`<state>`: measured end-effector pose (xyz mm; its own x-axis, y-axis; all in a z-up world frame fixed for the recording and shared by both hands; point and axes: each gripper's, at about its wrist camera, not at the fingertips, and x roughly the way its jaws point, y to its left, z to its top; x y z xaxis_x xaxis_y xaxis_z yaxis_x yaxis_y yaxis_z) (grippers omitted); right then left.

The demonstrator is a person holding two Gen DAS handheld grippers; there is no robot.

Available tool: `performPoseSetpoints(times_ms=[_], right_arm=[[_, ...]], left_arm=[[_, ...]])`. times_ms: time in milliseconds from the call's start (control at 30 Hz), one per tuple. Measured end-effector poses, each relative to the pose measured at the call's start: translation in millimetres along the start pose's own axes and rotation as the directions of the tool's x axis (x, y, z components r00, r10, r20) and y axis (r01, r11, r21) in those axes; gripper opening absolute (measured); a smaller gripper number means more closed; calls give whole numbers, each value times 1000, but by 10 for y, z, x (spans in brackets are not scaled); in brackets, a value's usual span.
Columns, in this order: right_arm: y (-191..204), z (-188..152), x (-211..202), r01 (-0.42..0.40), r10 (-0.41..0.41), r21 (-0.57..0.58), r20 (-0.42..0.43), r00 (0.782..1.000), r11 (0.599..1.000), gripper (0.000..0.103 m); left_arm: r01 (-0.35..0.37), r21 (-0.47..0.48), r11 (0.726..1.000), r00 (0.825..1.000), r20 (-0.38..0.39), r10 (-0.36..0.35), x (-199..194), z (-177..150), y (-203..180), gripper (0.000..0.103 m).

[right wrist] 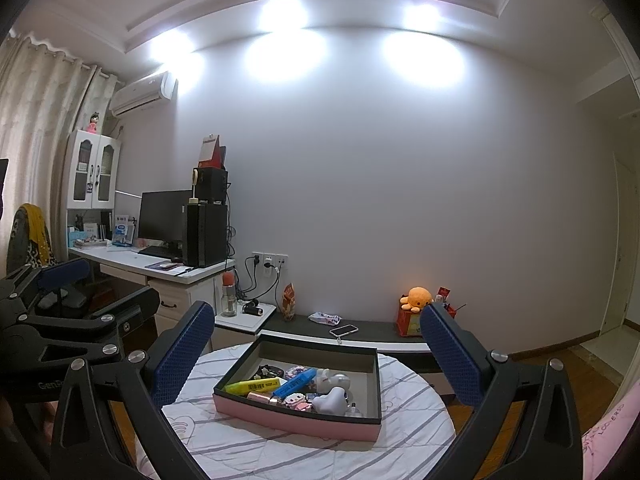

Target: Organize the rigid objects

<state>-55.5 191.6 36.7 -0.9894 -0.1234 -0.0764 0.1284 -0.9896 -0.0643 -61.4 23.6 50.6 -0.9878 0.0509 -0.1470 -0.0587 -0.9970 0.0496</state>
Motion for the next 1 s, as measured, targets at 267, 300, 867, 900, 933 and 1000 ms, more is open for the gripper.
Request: performPoseSetpoints(times_ms=[267,300,867,900,933,1000], right_arm=[[-4,-23,23,-3,3,3,-8,1000,1000,103],[-2,-27,26,-2,2,3,-8,1000,1000,103],[-20,-54,61,-3,3,4,-16,1000,1000,103],[-20,-54,61,-4,4,4,-16,1000,1000,103],[-21,-53,66,-4,4,4,-17,1000,1000,103],[-20,-55,62,-4,4,3,-17,1000,1000,103]], left_arm=[[1,2,1000,1000,-8,-1,11,-7,0,103],[0,3,1000,1000,-8,0,10,-4,0,103],[1,1,1000,1000,-12,-1,11,-16,20,103],[2,0,1000,1000,-11,-2,7,-19,25,103],[2,0,1000,1000,-14,-2,11,-18,26,103],[0,2,1000,1000,-15,0,18,-16,21,103]])
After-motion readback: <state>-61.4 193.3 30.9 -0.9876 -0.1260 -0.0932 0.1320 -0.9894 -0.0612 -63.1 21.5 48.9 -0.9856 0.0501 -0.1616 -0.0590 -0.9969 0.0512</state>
